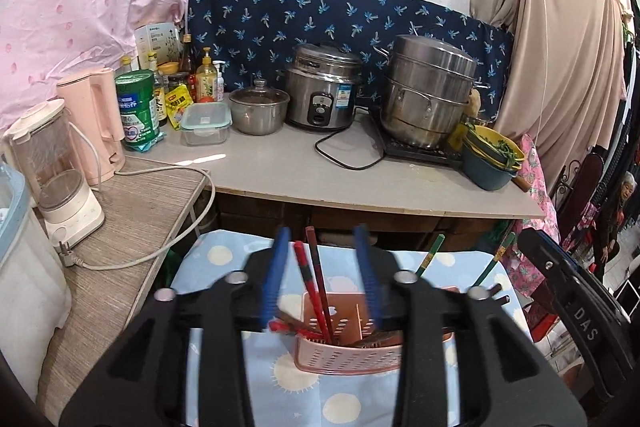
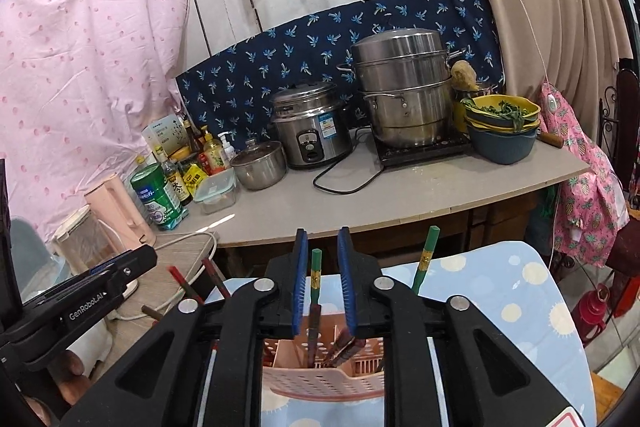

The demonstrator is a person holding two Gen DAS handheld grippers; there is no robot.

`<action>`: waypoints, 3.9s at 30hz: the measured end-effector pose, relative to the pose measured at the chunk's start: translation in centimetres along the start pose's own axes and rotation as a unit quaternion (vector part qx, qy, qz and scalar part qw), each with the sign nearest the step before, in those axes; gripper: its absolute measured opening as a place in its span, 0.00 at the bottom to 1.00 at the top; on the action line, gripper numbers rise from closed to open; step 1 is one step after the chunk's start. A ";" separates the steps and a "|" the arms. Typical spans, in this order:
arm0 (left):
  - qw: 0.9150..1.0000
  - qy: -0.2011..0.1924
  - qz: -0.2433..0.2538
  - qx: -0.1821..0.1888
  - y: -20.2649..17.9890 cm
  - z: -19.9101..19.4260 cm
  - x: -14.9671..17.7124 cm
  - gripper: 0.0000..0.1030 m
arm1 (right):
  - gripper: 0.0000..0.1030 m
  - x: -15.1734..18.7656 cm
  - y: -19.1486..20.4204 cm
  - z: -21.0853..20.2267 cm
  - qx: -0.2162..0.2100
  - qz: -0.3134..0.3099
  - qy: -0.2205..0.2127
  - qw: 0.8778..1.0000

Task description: Organize utensils

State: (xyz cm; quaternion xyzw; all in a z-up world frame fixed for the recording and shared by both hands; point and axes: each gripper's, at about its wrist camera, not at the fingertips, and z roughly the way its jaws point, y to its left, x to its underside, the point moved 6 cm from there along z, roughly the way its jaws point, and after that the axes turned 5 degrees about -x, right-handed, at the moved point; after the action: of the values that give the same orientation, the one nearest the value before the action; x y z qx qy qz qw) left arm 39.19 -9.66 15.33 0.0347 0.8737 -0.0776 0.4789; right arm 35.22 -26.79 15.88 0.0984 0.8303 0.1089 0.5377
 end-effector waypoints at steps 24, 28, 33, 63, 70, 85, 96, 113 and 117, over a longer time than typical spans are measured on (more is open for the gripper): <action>0.999 -0.009 0.038 -0.029 0.6 -6.9 4.4 0.36 | 0.39 5.5 3.7 -7.2 -0.013 -0.038 0.017 0.999; 0.999 -0.006 0.043 -0.031 0.6 -7.9 5.8 0.37 | 0.41 7.2 3.7 -8.6 -0.004 -0.042 0.023 0.999; 0.999 0.000 0.044 -0.030 0.9 -9.1 7.6 0.37 | 0.41 9.3 3.4 -10.1 0.006 -0.043 0.033 0.999; 0.995 0.063 0.053 -0.054 2.7 -11.3 18.2 0.51 | 0.50 17.9 0.7 -14.8 0.065 -0.035 0.084 0.994; 0.994 0.067 0.057 -0.062 2.9 -11.3 19.2 0.65 | 0.54 19.7 0.0 -15.1 0.069 -0.035 0.098 0.992; 0.991 0.084 0.064 -0.084 3.5 -11.2 21.4 0.86 | 0.77 21.6 -0.1 -15.7 0.078 -0.043 0.108 0.990; 0.989 0.097 0.068 -0.092 3.8 -10.8 22.7 0.90 | 0.83 22.7 -0.1 -15.5 0.084 -0.047 0.121 0.988; 0.986 0.118 0.074 -0.093 3.4 -10.2 24.3 0.91 | 0.88 23.6 0.1 -14.9 0.087 -0.047 0.133 0.986; 0.986 0.119 0.073 -0.093 3.4 -10.2 24.3 0.91 | 0.88 23.8 -0.1 -14.7 0.087 -0.045 0.134 0.986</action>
State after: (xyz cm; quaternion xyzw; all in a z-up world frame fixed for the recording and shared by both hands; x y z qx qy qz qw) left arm 18.06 -4.93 -0.10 0.0628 0.9230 0.0439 0.3772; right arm 12.21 -21.29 0.98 0.0922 0.9049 0.0242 0.4148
